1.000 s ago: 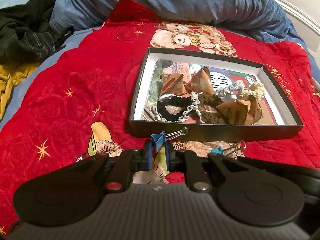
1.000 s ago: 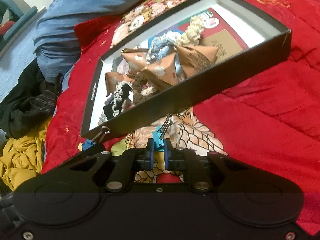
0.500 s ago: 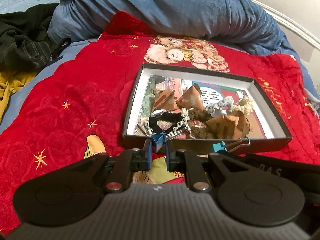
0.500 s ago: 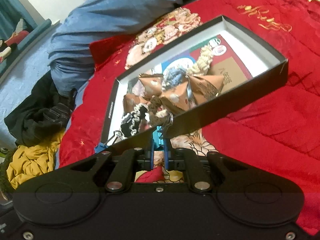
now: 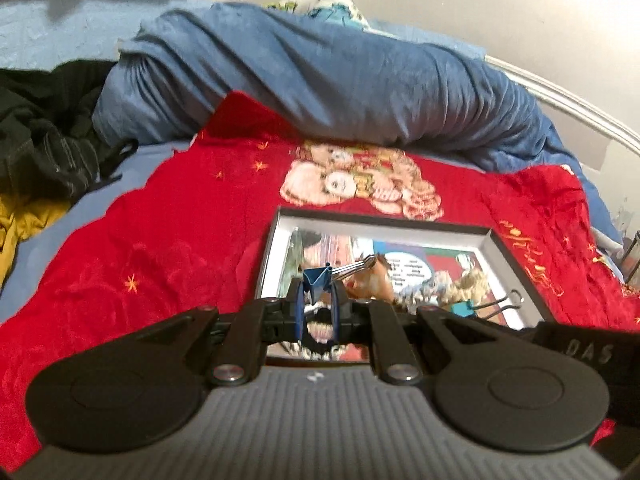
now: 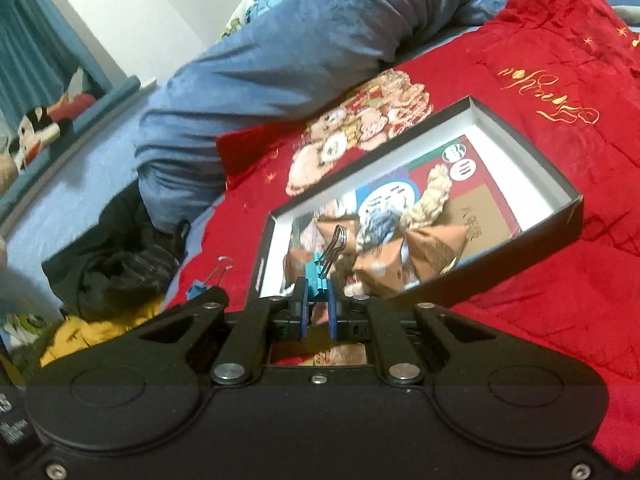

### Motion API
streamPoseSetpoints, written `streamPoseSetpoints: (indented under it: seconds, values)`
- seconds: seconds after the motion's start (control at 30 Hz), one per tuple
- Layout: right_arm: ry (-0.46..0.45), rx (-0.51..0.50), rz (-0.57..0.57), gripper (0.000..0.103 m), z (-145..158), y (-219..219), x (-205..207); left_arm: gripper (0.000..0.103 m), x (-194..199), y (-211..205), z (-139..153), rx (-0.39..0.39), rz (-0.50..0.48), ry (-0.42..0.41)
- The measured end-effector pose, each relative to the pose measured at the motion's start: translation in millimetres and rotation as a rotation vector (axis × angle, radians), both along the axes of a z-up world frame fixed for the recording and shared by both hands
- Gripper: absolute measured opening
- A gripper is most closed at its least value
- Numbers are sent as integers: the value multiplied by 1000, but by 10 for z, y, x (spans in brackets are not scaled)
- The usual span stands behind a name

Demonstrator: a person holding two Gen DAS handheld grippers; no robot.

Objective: Organize objects
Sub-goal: 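Lift both binder clips and carry them over the black box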

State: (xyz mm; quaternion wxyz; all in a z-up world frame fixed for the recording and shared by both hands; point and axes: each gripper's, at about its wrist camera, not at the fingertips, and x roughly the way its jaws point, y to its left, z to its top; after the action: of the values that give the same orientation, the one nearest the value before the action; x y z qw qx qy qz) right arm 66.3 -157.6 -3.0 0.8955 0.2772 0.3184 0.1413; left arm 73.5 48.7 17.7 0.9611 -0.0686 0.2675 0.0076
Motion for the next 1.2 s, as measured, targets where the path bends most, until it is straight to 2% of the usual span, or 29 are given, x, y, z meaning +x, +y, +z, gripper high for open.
streamPoseSetpoints:
  seconds: [0.27, 0.43, 0.63, 0.77, 0.9, 1.07, 1.2]
  values:
    - [-87, 18, -28, 10, 195, -248, 120, 16, -4, -66, 118, 18, -47, -95]
    - [-109, 37, -34, 10, 268, -390, 252, 16, 106, -29, 182, -5, -74, -123]
    - [-143, 33, 8, 10, 309, -508, 483, 16, 491, 170, 178, -135, -78, -50]
    - [-124, 62, 10, 10, 194, -534, 735, 16, 804, 123, 109, -133, -79, -48]
    - [-97, 44, 22, 10, 41, -521, 966, 16, 1060, -3, -52, -128, -101, -41]
    - [-54, 19, 5, 10, -196, -492, 1225, 16, 1200, -151, -318, -91, -111, -11]
    - [-25, 20, -22, 10, -355, -445, 1494, 16, 1263, -280, -423, -56, -132, 6]
